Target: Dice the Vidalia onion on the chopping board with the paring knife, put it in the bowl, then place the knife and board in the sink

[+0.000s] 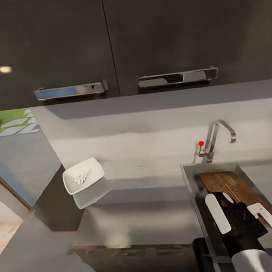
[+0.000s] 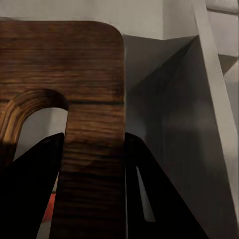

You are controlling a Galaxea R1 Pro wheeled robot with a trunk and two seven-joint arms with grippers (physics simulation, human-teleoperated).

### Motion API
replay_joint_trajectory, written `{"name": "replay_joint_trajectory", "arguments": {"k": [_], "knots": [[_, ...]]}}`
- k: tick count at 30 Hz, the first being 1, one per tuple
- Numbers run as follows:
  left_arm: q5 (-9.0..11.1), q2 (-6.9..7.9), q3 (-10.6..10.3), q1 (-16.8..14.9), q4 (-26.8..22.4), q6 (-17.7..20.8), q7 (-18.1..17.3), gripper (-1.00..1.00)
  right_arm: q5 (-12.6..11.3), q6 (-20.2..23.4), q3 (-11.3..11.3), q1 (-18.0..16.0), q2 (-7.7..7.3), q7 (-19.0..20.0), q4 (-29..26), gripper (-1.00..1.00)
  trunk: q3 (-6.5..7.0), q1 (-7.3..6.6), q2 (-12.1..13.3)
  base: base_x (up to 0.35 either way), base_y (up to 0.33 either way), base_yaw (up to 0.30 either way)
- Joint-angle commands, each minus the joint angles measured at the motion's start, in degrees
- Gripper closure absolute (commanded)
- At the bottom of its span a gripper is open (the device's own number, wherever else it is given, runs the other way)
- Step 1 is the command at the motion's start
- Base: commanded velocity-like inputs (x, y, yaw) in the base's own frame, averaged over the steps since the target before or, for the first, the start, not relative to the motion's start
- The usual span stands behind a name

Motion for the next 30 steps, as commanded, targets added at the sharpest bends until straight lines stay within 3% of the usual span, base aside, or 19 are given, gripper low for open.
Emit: {"name": "replay_joint_trajectory", "arguments": {"k": [1,19,20,30], "knots": [[0.41,0.05,-0.13,0.01,-0.05,-0.10,0.00,-1.00,-0.13,0.23,-0.09,-0.05,0.03,0.19,0.34,1.00,-0.20,0.03,-0.12,0.000,-0.039,0.000],[0.38,0.05,-0.13,0.01,-0.14,-0.18,0.00,-1.00,-0.20,-2.49,-0.01,-0.05,0.12,0.86,2.90,1.00,-1.85,0.03,-0.12,0.000,-0.003,0.000],[0.38,0.05,-0.13,0.01,-0.14,-0.16,0.00,-1.00,-0.24,-2.50,-0.03,-0.05,0.12,0.86,2.91,-1.00,-1.94,0.03,-0.12,0.000,0.000,0.000],[0.38,0.05,-0.13,0.01,-0.06,-0.16,0.00,-1.00,-0.28,-2.73,0.01,-0.05,0.73,0.62,2.15,-1.00,-2.07,0.03,-0.12,0.000,0.000,0.000]]}}
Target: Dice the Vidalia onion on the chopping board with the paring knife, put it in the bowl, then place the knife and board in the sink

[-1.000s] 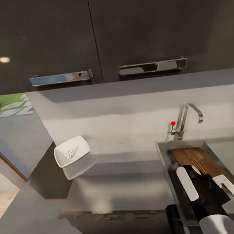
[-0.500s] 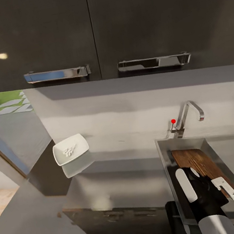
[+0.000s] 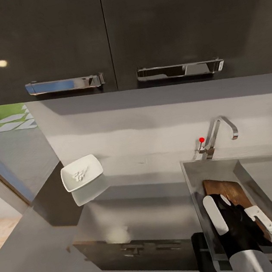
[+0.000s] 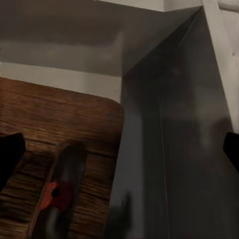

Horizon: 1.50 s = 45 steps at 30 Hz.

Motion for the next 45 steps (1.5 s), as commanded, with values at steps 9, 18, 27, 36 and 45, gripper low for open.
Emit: {"name": "replay_joint_trajectory", "arguments": {"k": [9,18,27,36,45], "knots": [[0.41,0.06,-0.14,0.00,-0.03,-0.08,0.00,-1.00,-0.22,9.74,0.92,-0.04,0.93,-0.34,-17.56,-1.00,-0.10,0.04,-0.11,0.000,0.000,0.000],[0.40,0.06,-0.14,0.00,-0.03,-0.13,0.00,-1.00,-0.27,17.75,13.11,-0.01,1.05,12.70,-21.23,-1.00,-0.10,0.04,-0.11,-0.054,0.000,0.000],[0.43,0.06,-0.14,0.00,0.07,-0.09,0.00,-1.00,0.30,21.35,14.06,2.38,0.80,27.36,-21.98,-1.00,-0.10,0.04,-0.11,-0.313,0.000,0.000],[0.39,0.06,-0.14,0.00,0.38,-0.08,0.00,-1.00,4.66,20.85,16.13,7.78,-0.42,35.98,-24.43,-1.00,-0.10,0.04,-0.11,-0.336,0.000,0.000],[0.43,0.06,-0.14,-0.08,0.66,-0.05,0.00,-1.00,16.11,12.77,19.38,18.41,-1.45,43.48,-26.94,-1.00,-0.10,0.04,-0.11,-0.337,0.000,0.000]]}}
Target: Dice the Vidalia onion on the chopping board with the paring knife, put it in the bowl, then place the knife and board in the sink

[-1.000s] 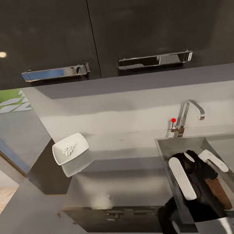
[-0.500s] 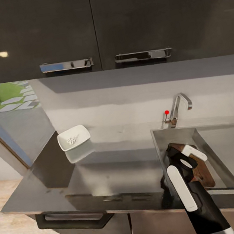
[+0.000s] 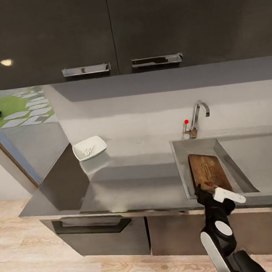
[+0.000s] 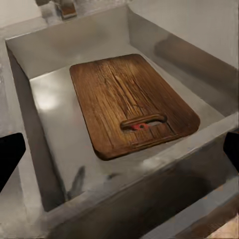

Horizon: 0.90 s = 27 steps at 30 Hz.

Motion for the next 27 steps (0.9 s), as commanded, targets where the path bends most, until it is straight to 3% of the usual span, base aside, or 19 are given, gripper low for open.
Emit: {"name": "replay_joint_trajectory", "arguments": {"k": [1,5,6,7,8,10,13,15,17,18,22,27], "knots": [[0.40,0.05,-0.14,0.01,-0.04,-0.11,0.00,-1.00,0.85,-1.26,0.72,1.41,-0.17,-0.21,-0.11,-1.00,-0.10,0.00,-0.11,-0.337,0.000,0.000],[0.39,0.05,-0.14,0.00,-0.03,-0.11,0.00,-1.00,2.89,-8.03,4.25,8.11,-3.62,-0.01,-0.08,-1.00,-0.10,0.00,-0.11,-0.337,0.000,0.000],[0.40,0.05,-0.14,0.00,-0.03,-0.12,0.00,-1.00,3.02,-10.88,6.08,10.25,-5.92,-0.06,-0.07,-1.00,-0.10,0.00,-0.11,-0.337,0.000,0.000],[0.39,0.05,-0.14,0.00,-0.03,-0.14,0.00,-1.00,2.80,-16.00,9.95,13.31,-9.94,-0.22,-0.04,-1.00,-0.10,0.00,-0.11,-0.337,0.000,0.000],[0.40,0.05,-0.14,0.00,-0.03,-0.13,0.00,-1.00,2.36,-17.90,12.17,14.74,-12.06,-0.32,0.21,-1.00,-0.10,0.00,-0.11,-0.337,0.000,0.000],[0.38,0.05,-0.14,0.00,-0.03,-0.15,0.00,-1.00,0.97,-19.24,15.61,15.91,-14.00,-0.32,1.99,-1.00,-0.10,0.00,-0.11,-0.337,0.000,0.000],[0.36,0.05,-0.14,0.00,-0.04,-0.15,0.00,-1.00,-0.35,-20.00,19.95,16.36,-14.59,0.20,10.00,-1.00,-0.10,0.00,-0.11,-0.314,0.000,0.000],[0.41,0.05,-0.14,0.00,-0.03,-0.12,0.00,-1.00,-0.63,-21.09,20.87,16.57,-14.60,1.39,15.50,-1.00,-0.10,0.00,-0.11,-0.228,0.000,0.000],[0.44,0.05,-0.14,0.00,-0.01,-0.11,0.00,-1.00,-0.73,-23.95,21.35,16.75,-14.57,5.75,22.04,-1.00,-0.10,0.00,-0.11,-0.121,0.000,0.000],[0.44,0.05,-0.14,0.00,-0.02,-0.11,0.00,-1.00,-0.72,-25.95,21.41,16.80,-14.42,10.85,27.99,-1.00,-0.10,0.00,-0.11,-0.034,0.000,0.000],[0.45,0.05,-0.14,0.00,-0.06,-0.11,0.00,-1.00,-0.72,-30.42,21.30,16.90,-13.99,19.24,39.03,-1.00,-0.10,0.00,-0.11,-0.012,0.000,0.000],[0.65,0.05,-0.07,0.00,-0.22,-0.11,0.12,-1.00,-0.90,-35.27,21.33,16.95,-13.49,20.99,48.45,-1.00,-0.10,0.00,-0.11,0.000,0.000,0.000]]}}
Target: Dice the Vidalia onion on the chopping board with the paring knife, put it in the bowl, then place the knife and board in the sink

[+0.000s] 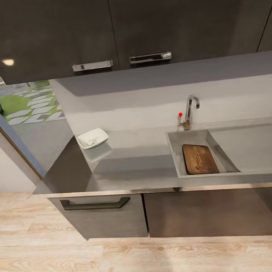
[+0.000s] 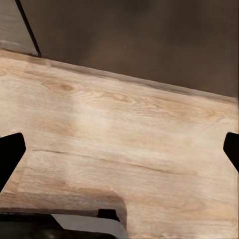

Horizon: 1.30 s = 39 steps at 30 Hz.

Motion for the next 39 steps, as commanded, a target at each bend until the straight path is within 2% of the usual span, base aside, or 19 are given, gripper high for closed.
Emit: {"name": "replay_joint_trajectory", "arguments": {"k": [1,2,5,7,10,14,28,39], "knots": [[0.45,0.05,-0.14,0.01,-0.07,-0.10,0.03,-1.00,-0.57,-1.26,0.35,-0.03,0.30,0.04,1.41,-1.00,-0.08,0.04,-0.10,0.000,0.000,0.000],[0.48,0.05,-0.13,0.01,-0.04,-0.10,0.06,-1.00,-0.46,-4.85,0.34,0.01,2.02,0.77,5.95,-1.00,-0.08,0.04,-0.10,0.000,0.000,0.000],[0.49,0.05,-0.13,0.01,-0.18,-0.10,0.04,-1.00,-0.46,-5.71,0.25,0.02,2.48,0.82,7.15,-1.00,-0.05,0.04,-0.10,0.000,0.000,0.000],[0.49,0.05,-0.13,0.01,-0.13,-0.10,0.06,-1.00,-0.79,-5.73,-0.09,0.02,2.49,0.76,7.55,-1.00,0.10,0.04,-0.10,0.000,0.000,0.000],[0.49,0.05,-0.13,0.01,-0.09,-0.10,0.03,-1.00,-3.32,-5.73,-0.39,0.03,2.49,0.81,7.93,-1.00,0.36,0.04,-0.10,0.000,0.000,0.000],[0.52,0.05,-0.13,0.01,0.12,-0.10,0.05,-1.00,-4.20,-5.73,-0.46,0.03,2.50,0.82,8.11,-1.00,0.72,0.04,-0.10,0.000,0.000,0.000],[0.58,0.05,-0.04,-1.38,1.37,-0.10,0.04,-1.00,-4.45,-5.73,-0.54,0.03,2.47,0.82,8.50,-1.00,1.98,0.04,-0.10,0.000,0.000,0.000],[0.58,0.13,0.05,-1.39,1.24,-0.10,0.06,-1.00,-4.40,-5.73,-0.53,0.03,3.28,0.82,8.48,-1.00,2.97,0.04,-0.10,0.000,0.000,0.000]]}}
